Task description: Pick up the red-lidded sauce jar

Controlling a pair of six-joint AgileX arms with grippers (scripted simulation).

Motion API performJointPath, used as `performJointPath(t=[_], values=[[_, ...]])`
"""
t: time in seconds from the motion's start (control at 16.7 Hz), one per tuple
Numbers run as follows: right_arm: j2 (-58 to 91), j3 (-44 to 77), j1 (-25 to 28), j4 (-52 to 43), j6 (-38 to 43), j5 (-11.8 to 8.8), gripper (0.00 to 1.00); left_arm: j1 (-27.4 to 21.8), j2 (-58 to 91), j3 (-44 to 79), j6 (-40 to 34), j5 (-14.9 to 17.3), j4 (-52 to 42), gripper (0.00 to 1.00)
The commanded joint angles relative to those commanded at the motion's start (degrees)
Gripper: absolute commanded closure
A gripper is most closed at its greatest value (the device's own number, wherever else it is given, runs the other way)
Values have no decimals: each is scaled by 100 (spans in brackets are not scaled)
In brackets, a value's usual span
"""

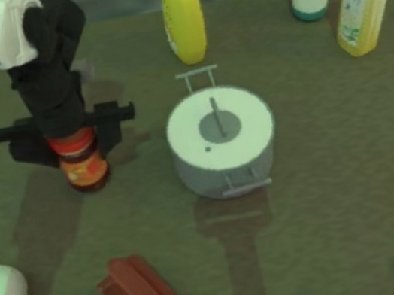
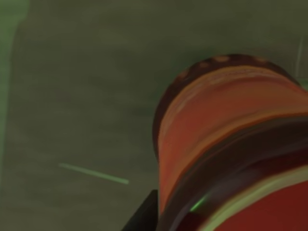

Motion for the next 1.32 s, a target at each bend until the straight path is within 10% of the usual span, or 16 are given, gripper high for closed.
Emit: performJointPath(t=[0.18, 0.96, 1.32], values=[[0, 0, 0, 0, 0, 0, 0, 0, 3, -3, 0, 0, 4, 100], [0, 0, 0, 0, 0, 0, 0, 0, 3, -3, 0, 0, 4, 2], [0, 0, 0, 0, 0, 0, 0, 0, 3, -3, 0, 0, 4, 0]])
